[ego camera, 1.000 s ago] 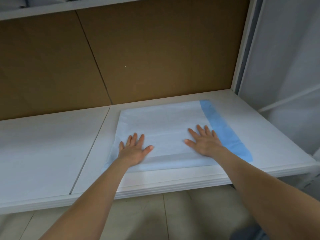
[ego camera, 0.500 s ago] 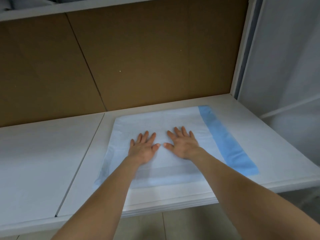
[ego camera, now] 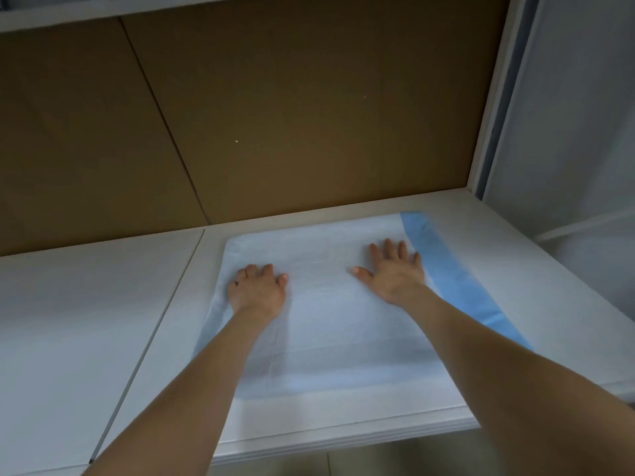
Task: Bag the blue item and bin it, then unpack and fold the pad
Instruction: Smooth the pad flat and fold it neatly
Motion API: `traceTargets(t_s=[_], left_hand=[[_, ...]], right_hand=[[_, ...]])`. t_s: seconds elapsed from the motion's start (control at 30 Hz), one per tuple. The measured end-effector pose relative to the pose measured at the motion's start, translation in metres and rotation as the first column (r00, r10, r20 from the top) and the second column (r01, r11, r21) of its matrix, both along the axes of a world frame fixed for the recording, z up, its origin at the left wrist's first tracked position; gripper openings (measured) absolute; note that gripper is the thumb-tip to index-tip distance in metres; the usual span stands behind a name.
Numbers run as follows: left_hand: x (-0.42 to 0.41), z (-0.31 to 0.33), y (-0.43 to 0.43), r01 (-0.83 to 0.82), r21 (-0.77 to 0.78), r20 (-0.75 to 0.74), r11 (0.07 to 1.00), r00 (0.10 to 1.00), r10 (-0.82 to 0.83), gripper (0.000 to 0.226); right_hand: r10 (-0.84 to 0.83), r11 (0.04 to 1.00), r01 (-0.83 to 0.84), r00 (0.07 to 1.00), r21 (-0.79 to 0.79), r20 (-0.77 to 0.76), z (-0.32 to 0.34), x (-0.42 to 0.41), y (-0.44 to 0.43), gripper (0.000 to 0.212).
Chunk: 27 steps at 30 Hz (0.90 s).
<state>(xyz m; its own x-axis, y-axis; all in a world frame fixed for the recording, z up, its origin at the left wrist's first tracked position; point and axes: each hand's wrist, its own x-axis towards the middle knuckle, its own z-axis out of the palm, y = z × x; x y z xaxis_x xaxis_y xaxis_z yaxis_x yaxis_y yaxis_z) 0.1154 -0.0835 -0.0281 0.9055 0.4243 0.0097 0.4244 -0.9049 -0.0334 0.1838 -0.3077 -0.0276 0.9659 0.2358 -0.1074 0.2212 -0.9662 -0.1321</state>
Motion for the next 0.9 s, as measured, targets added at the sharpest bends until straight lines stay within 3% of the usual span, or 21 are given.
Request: traceTargets(t_s=[0.23, 0.4, 0.6, 0.7, 0.8, 0.9], left_hand=[[0.036, -0.003, 0.006, 0.199, -0.137, -0.087, 0.97, 0.973, -0.212, 0.06], [0.041, -0.01, 0.021, 0.12, -0.126, -0.089, 0.985, 0.987, -0.132, 0.071], [0.048, -0.008, 0.026, 0.045, -0.064, -0.02, 0.997, 0.999, -0.046, 0.065], [0.055, -0.005, 0.019, 0.101, -0.032, 0.012, 0.994, 0.995, -0.101, 0.063], [0.064, -0.008, 0.019, 0.168, -0.081, -0.01, 0.982, 0.986, -0.169, 0.063], [0.072, -0.01, 0.026, 0.146, -0.143, -0.042, 0.979, 0.987, -0.153, 0.066]], right_hand=[[0.25, 0.968, -0.248, 0.967, 0.044, -0.049, -0.001, 0.009, 0.053, 0.074], [0.134, 0.99, -0.133, 0.99, 0.041, -0.03, -0.008, 0.031, 0.03, 0.072], [0.044, 0.999, -0.044, 0.999, -0.007, 0.006, -0.008, 0.045, 0.014, 0.072], [0.093, 0.996, -0.093, 0.996, 0.015, 0.017, -0.001, 0.046, 0.028, 0.074], [0.226, 0.973, -0.225, 0.974, 0.054, -0.012, 0.002, 0.048, 0.043, 0.073], [0.243, 0.969, -0.242, 0.97, 0.047, -0.022, -0.002, 0.056, 0.041, 0.071]])
